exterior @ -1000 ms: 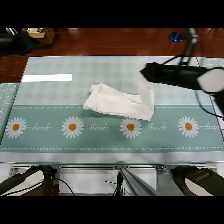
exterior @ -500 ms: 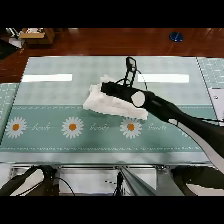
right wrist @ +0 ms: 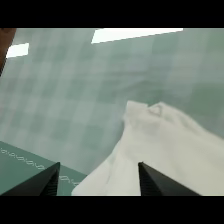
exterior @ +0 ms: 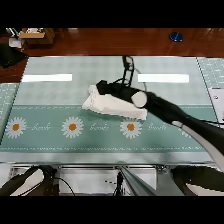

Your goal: Fold the shirts.

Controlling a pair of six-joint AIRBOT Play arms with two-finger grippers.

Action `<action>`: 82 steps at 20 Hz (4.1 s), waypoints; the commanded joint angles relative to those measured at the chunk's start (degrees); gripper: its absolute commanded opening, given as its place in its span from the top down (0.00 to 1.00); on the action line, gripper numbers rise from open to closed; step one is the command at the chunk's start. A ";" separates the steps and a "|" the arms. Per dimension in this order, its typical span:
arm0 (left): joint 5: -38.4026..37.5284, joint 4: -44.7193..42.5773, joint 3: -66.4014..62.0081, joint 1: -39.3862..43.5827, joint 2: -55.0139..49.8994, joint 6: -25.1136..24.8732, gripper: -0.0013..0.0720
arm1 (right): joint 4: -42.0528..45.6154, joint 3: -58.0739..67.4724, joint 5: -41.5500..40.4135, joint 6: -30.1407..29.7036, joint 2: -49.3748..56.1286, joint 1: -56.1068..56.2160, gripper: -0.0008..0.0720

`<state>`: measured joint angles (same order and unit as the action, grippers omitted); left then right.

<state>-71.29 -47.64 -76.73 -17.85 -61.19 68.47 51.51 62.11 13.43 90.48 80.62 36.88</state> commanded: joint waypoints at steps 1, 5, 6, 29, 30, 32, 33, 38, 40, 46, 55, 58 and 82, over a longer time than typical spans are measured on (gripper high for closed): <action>0.31 -0.02 2.56 0.13 -0.02 -0.52 0.96 | 15.50 0.04 22.71 -2.34 -9.18 -10.69 0.26; 0.28 0.00 2.64 0.13 -0.02 -0.96 0.96 | 45.92 -0.20 57.05 0.28 -16.92 -31.06 0.39; 0.28 0.00 2.64 0.13 -0.02 -0.96 0.96 | 44.63 -1.05 60.35 -0.57 -16.90 -37.24 0.38; -4.09 -2.97 3.72 0.13 -0.07 -0.72 0.96 | -35.21 -20.22 40.15 -28.61 -1.38 -35.39 0.94; -4.48 -2.93 3.72 0.15 0.00 -0.72 0.96 | -31.82 -18.51 43.82 -28.11 -3.54 -37.05 0.94; -4.22 -2.95 3.69 0.35 -0.02 -0.74 0.96 | -20.44 -14.27 48.26 -19.06 -10.62 -41.35 0.94; -3.87 -2.95 3.69 0.37 -0.02 -0.74 0.96 | -14.23 -12.07 49.86 -13.68 -14.49 -43.76 0.94; -2.60 -2.05 3.69 0.37 -0.02 -0.76 0.96 | 16.02 0.04 68.76 3.82 -31.80 -61.59 0.95; -2.25 -1.64 3.69 0.37 -0.02 -0.81 0.96 | 28.17 3.21 79.28 3.96 -35.82 -70.51 0.95; -2.21 -1.66 3.69 0.37 -0.07 -3.34 0.96 | 48.92 3.96 92.72 -1.14 -41.31 -94.07 0.95; 1.14 -1.95 3.67 -0.50 -0.50 -9.51 0.96 | 62.03 2.49 92.52 -1.57 -41.81 -103.93 0.95; 5.57 -1.95 3.67 -2.69 -0.50 -9.53 0.96 | 66.16 -0.85 92.61 -1.57 -41.81 -107.03 0.94; 15.39 -8.20 3.41 23.21 -11.89 -10.43 0.35 | 18.88 -6.91 45.18 -10.56 -29.75 -62.69 0.44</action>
<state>-57.84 -48.53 -73.21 -3.62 -70.04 54.00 70.39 53.43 64.77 77.41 45.15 -43.79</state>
